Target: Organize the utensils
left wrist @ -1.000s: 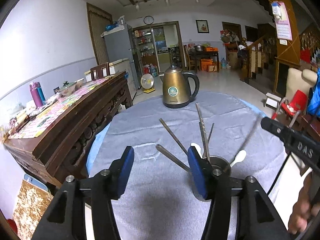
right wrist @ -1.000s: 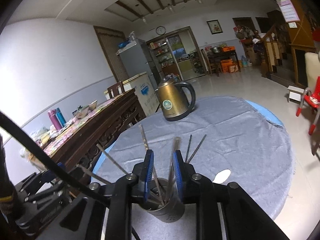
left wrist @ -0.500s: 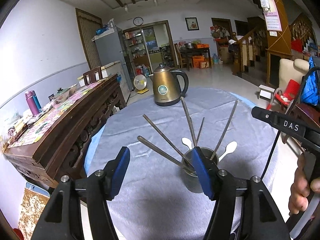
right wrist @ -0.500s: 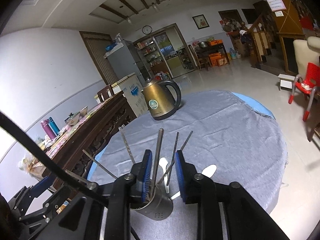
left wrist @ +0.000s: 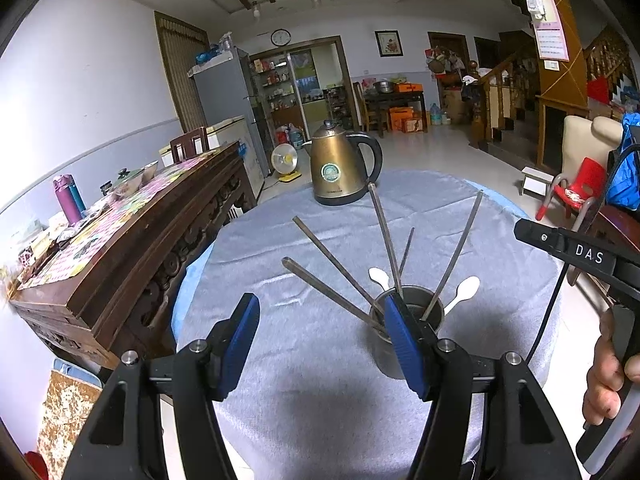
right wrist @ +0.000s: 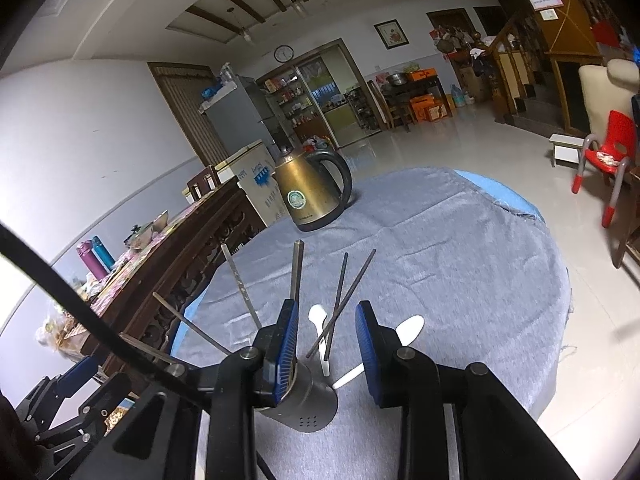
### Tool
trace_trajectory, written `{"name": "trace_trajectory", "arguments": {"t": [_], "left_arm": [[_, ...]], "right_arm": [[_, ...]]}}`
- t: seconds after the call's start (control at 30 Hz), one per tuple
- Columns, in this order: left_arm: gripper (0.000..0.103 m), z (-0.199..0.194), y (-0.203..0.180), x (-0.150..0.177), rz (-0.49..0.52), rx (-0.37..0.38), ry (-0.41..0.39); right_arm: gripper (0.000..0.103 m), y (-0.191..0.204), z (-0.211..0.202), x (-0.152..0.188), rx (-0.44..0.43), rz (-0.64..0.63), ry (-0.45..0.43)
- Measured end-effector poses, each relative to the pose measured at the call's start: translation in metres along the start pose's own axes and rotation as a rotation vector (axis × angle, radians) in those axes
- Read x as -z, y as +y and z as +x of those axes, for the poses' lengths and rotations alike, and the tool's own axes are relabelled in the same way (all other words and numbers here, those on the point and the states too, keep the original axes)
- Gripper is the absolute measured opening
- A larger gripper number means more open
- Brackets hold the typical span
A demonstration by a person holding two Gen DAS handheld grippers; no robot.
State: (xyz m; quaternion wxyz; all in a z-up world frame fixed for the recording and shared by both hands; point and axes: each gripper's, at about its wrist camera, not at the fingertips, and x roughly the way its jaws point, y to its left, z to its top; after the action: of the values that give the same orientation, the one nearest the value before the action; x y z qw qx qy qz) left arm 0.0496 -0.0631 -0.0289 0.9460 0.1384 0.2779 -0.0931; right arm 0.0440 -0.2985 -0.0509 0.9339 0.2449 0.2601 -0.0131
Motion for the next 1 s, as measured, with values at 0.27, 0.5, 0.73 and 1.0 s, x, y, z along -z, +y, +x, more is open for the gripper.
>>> {"name": "trace_trajectory", "arguments": {"t": [0.27,0.5,0.73,1.0], "left_arm": [[0.066,0.004,0.004,0.003,-0.016,-0.007,0.018],[0.066,0.007,0.007,0.005,-0.026,-0.010,0.031],[0.066,0.010,0.014,0.008,-0.042,-0.015,0.042],[0.066,0.011,0.019,0.012,-0.054,-0.016,0.049]], "right_arm": [[0.032,-0.001,0.002,0.003,0.006,0.010,0.021],[0.032,0.001,0.003,0.004,0.010,0.010,0.033],[0.032,0.003,0.009,0.006,0.012,0.010,0.053],[0.032,0.006,0.013,0.009,0.016,0.006,0.068]]}}
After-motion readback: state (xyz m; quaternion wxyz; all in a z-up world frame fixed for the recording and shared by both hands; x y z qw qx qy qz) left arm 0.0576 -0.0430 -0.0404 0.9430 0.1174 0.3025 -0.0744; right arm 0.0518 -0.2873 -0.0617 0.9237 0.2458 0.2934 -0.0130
